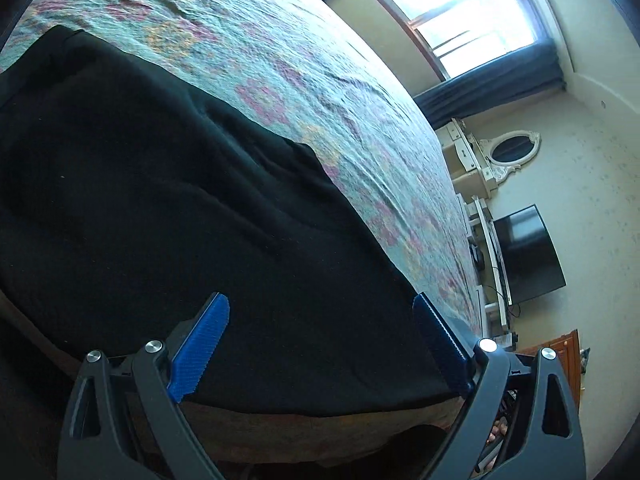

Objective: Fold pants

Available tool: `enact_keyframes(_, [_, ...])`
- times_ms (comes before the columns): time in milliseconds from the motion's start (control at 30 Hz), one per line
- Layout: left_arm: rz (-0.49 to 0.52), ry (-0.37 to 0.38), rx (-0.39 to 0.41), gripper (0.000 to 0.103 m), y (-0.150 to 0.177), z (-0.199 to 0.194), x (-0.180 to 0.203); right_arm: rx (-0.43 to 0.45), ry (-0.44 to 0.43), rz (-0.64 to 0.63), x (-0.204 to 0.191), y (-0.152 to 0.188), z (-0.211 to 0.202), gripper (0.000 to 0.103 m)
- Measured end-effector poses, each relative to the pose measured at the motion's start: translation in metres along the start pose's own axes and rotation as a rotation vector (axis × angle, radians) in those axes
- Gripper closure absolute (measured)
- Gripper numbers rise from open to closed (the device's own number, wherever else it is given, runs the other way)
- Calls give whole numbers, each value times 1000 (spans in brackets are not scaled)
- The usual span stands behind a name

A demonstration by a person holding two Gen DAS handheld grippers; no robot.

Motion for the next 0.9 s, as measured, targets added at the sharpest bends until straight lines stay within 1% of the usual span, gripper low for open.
enact_keyframes(100, [25, 18, -45, 11, 13, 13, 12, -49, 2, 115, 31, 14, 8, 95])
enact_keyframes(133, [31, 25, -58, 11, 18, 17, 16, -69, 9, 160, 41, 18, 10, 93])
enact_keyframes(200, [54, 31, -88, 11, 27, 25, 21, -77, 10, 253, 57, 26, 10, 90])
enact_keyframes(233, [67, 33, -101, 11, 31, 28, 23, -74, 8, 288, 63, 28, 8, 85])
enact_keyframes(267, [81, 32, -113, 11, 36, 32, 25, -70, 2, 313, 67, 28, 7, 82])
enact_keyframes(333, [108, 26, -139, 11, 42, 38, 28, -53, 5, 320, 69, 25, 4, 67])
enact_keyframes(400, [112, 22, -154, 11, 47, 42, 27, -10, 20, 353, 74, 23, -1, 59])
enact_keyframes(433, [108, 20, -153, 11, 48, 43, 26, -5, 5, 383, 77, 22, -1, 57])
enact_keyframes(500, [103, 24, -153, 11, 47, 42, 25, -21, -13, 398, 80, 23, 4, 57])
enact_keyframes(600, [93, 30, -155, 11, 46, 39, 18, -14, -47, 405, 80, 23, 13, 46])
enact_keyframes(667, [93, 31, -153, 11, 48, 39, 16, -21, -45, 414, 80, 22, 21, 46])
enact_keyframes(700, [95, 32, -152, 11, 47, 39, 15, -18, -41, 413, 79, 20, 22, 64])
enact_keyframes(733, [96, 34, -150, 11, 47, 39, 16, -14, -62, 395, 76, 17, 21, 85])
enact_keyframes(767, [93, 39, -147, 11, 47, 38, 16, -7, -90, 372, 71, 12, 18, 85])
enact_keyframes(833, [83, 52, -140, 11, 48, 39, 22, 18, -87, 319, 65, 5, 5, 86])
enact_keyframes(900, [83, 48, -135, 11, 46, 37, 21, -9, -51, 310, 75, 8, 6, 86])
Point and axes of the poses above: each gripper's, at about its wrist camera, not at the fingertips, and z roughly the way its jaws point, x to its right, y to its underside, the point moved 4 cm from there along z, roughly the way its jaws point, and after that the axes turned 9 degrees about x, right-handed, at the moved point
